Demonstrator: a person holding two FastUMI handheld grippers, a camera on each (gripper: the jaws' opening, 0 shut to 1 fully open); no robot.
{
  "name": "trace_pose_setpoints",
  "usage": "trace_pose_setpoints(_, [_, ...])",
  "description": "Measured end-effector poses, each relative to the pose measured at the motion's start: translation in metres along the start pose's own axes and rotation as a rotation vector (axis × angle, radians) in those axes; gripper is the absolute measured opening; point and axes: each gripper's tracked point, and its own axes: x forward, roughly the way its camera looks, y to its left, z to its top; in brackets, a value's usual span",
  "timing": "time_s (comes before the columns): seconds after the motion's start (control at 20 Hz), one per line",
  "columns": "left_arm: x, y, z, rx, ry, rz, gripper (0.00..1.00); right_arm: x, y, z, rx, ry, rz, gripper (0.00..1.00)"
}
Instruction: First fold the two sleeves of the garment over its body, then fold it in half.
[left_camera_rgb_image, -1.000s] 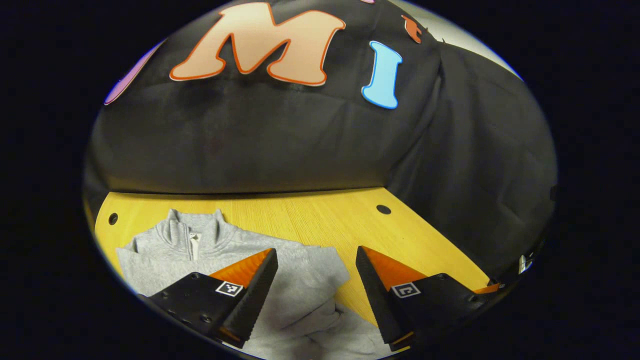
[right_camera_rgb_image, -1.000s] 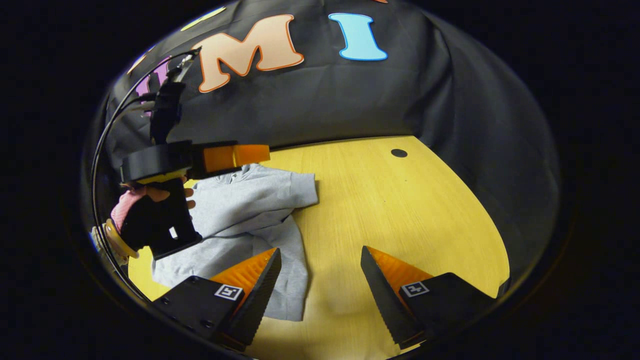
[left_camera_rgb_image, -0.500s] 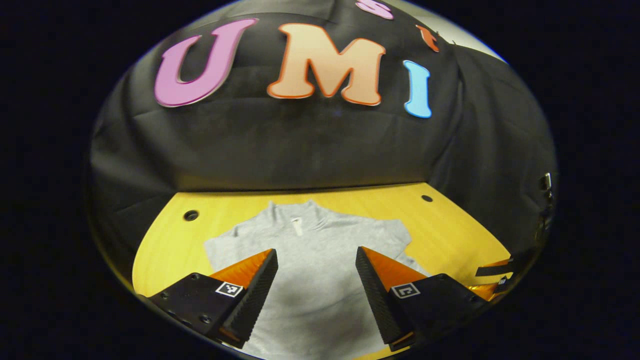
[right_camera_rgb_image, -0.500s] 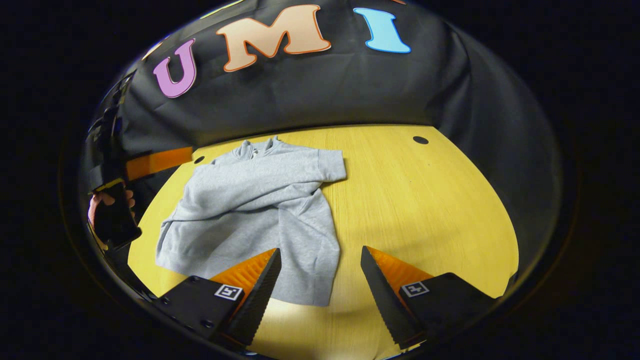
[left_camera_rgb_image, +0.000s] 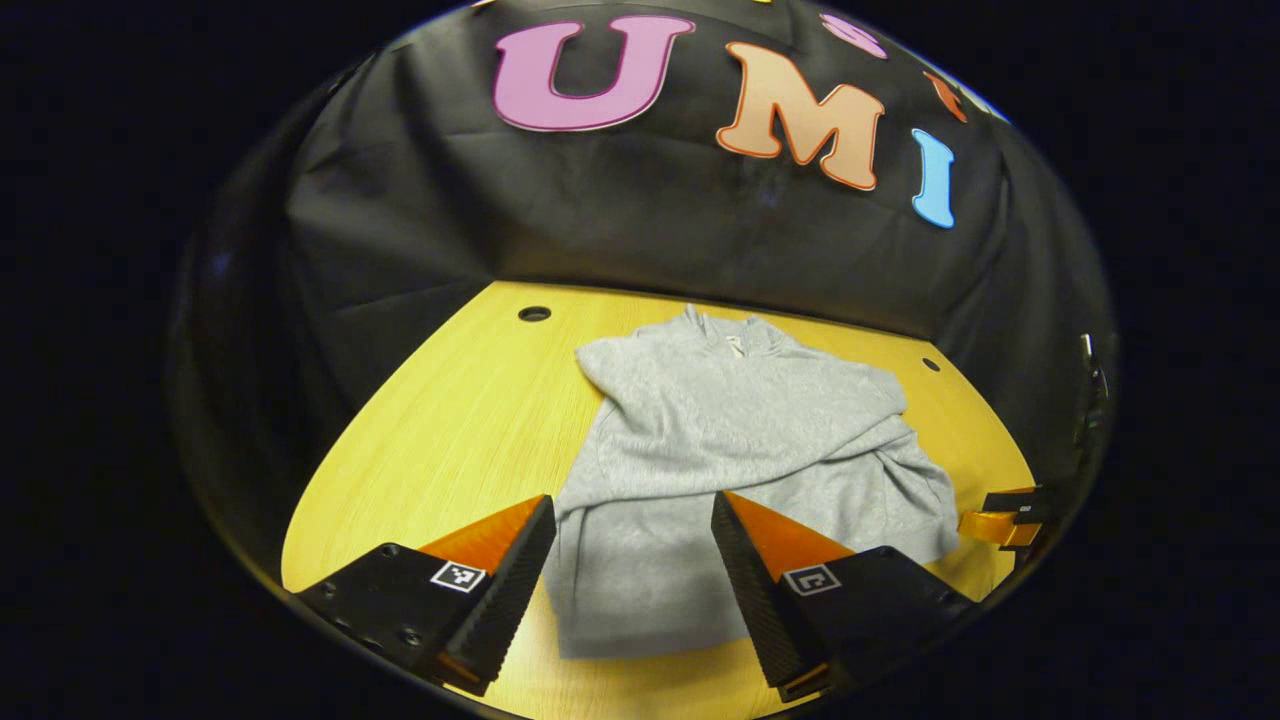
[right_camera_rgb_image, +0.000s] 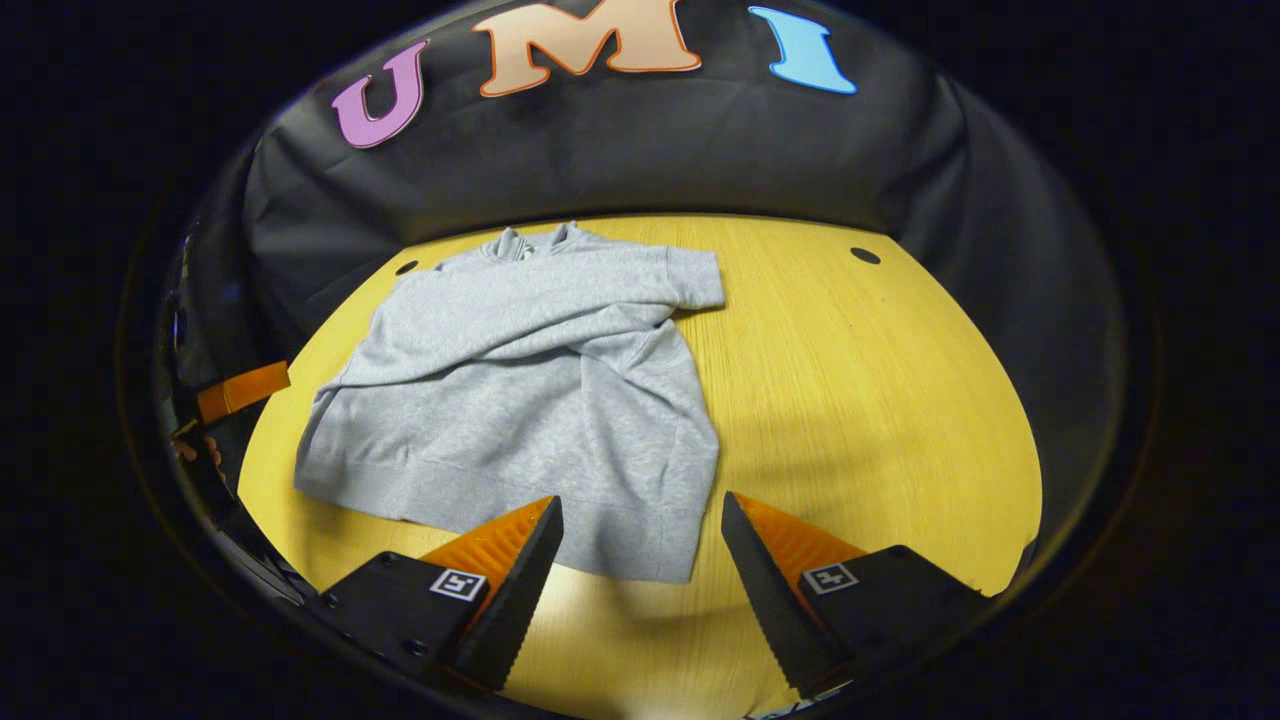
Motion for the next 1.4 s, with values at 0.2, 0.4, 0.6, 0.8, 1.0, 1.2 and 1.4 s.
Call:
trace_pose_setpoints(0.2, [-0.009,0.004,-0.051,0.005,0.091,0.017,0.92,0.005,0.005,-0.016,0.016,0.038,0.002,0.99])
trace_pose_setpoints(0.4, [-0.012,0.001,-0.079,-0.037,0.140,0.022,0.92,0.010,0.008,-0.025,0.006,0.052,-0.005,0.96])
trace_pose_setpoints(0.6, [-0.006,0.012,-0.090,-0.044,0.154,0.063,0.92,0.014,0.014,-0.033,-0.010,0.062,-0.016,0.99])
trace_pose_setpoints(0.8, [-0.001,0.020,-0.098,-0.026,0.168,0.086,0.93,0.019,0.016,-0.036,-0.031,0.068,-0.024,0.98])
trace_pose_setpoints(1.0, [-0.001,0.015,-0.101,0.007,0.180,0.085,0.92,0.020,0.015,-0.036,-0.049,0.062,-0.032,0.95])
trace_pose_setpoints(1.2, [0.002,0.010,-0.100,0.035,0.173,0.083,0.89,0.020,0.013,-0.036,-0.066,0.063,-0.040,0.95])
trace_pose_setpoints(1.4, [0.003,0.009,-0.099,0.023,0.164,0.061,0.78,0.022,0.007,-0.035,-0.057,0.076,-0.046,0.76])
